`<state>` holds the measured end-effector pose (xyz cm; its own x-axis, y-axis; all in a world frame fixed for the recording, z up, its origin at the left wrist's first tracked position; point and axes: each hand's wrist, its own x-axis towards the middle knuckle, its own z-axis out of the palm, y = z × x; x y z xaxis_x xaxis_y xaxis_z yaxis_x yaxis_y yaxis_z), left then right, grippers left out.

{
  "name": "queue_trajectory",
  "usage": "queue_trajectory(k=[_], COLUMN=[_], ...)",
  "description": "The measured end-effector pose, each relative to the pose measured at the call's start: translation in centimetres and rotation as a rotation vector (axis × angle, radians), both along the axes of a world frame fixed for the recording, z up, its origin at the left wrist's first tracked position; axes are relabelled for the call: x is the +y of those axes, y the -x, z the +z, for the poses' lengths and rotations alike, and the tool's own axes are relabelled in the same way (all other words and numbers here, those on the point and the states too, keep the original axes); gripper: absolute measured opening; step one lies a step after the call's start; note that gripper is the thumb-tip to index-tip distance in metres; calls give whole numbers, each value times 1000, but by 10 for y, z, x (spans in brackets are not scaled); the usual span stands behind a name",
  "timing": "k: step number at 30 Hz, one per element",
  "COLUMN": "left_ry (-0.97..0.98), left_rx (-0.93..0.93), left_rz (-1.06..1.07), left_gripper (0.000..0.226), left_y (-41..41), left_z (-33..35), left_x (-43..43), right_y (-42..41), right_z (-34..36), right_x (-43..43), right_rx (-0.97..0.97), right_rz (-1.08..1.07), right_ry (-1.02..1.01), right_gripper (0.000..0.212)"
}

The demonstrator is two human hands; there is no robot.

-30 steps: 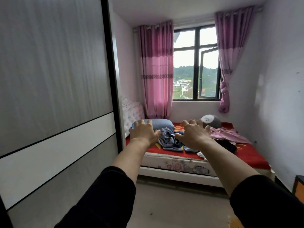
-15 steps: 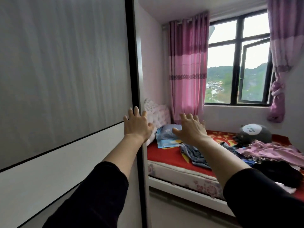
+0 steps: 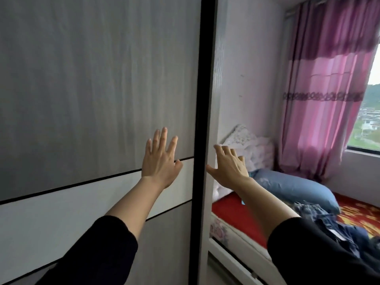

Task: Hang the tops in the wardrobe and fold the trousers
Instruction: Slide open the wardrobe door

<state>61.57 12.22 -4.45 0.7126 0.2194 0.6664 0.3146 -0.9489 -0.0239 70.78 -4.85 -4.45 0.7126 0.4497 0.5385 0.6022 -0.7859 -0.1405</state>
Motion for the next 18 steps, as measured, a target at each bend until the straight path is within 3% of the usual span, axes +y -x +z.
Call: queue_trajectory(k=[9, 18], left_ry=[-308, -584], left_rx=[-54, -73], left_rz=[98, 256], left_gripper=[83, 71], left_y=[-76, -123], left_z=[-35, -74], left_x=[64, 103], right_y=[-111, -161], right_z=[-30, -52], right_x=[82, 130], right_rx=[100, 270], right_rz=[268, 453], right_ry=[-127, -357], right_gripper=[86, 100])
